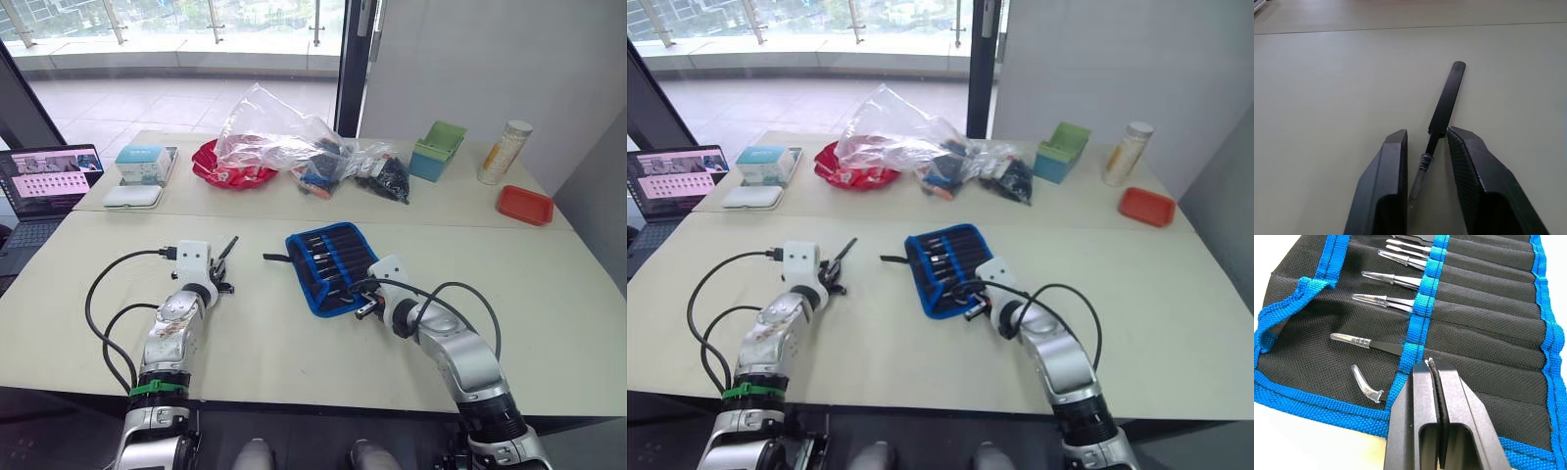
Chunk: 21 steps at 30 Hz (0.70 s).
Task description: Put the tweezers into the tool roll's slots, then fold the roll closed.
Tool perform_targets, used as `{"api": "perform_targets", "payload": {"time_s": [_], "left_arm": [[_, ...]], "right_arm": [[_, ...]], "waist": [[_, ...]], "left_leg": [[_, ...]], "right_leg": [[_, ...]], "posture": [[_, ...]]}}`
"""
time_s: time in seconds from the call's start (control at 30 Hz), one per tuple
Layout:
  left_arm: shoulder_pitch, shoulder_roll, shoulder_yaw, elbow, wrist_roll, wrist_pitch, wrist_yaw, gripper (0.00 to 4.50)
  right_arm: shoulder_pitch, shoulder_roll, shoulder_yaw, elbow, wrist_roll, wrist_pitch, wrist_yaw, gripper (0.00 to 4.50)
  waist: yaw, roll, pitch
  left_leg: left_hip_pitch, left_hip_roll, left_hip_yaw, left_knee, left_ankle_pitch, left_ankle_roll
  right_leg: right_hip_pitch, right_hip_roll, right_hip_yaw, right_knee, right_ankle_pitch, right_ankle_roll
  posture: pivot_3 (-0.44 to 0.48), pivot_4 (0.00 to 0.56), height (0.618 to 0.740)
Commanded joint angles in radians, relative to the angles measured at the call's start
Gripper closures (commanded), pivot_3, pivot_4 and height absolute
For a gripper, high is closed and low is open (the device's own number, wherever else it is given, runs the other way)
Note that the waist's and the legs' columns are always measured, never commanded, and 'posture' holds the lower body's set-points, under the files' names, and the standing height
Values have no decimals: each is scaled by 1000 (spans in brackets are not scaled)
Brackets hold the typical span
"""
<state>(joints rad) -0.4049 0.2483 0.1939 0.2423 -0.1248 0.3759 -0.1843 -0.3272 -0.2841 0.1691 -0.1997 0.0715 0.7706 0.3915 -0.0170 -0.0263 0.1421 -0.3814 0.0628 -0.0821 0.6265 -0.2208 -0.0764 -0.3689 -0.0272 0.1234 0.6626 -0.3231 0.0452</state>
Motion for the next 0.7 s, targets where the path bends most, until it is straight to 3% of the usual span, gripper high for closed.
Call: {"api": "perform_targets", "payload": {"time_s": [0.03, 0.27, 0.5, 0.7], "left_arm": [[37, -14, -29, -31, -25, 49, -35, 4488], [48, 9, -6, -95, -39, 50, -46, 4488], [-71, 48, -62, -217, -173, 84, -276, 4488], [-213, 37, -193, -156, -249, 217, -464, 4488]], "right_arm": [[27, -2, 17, 33, -2, 40, -2, 4500], [29, 2, 19, 34, -1, 39, -3, 4500], [24, 7, 21, 37, -1, 41, -6, 4500], [19, 16, 19, 44, -4, 37, -13, 4500]], "waist": [[-1, 0, 0], [-3, 0, 0], [-4, -4, 3], [-20, -4, 3]], "left_leg": [[0, 0, 0, 0, 0, 0], [0, 0, 0, 0, 0, 0], [-4, 1, -1, 0, 0, 0], [-3, 0, -1, -1, 0, 0]], "right_leg": [[0, 0, 0, 0, 0, 0], [0, 0, 0, -1, 0, 0], [-3, 1, -1, -1, 0, 0], [-2, 1, -1, -2, 0, 0]], "posture": [[0, 150, 740], [0, 150, 740], [0, 150, 740], [0, 150, 740]]}}
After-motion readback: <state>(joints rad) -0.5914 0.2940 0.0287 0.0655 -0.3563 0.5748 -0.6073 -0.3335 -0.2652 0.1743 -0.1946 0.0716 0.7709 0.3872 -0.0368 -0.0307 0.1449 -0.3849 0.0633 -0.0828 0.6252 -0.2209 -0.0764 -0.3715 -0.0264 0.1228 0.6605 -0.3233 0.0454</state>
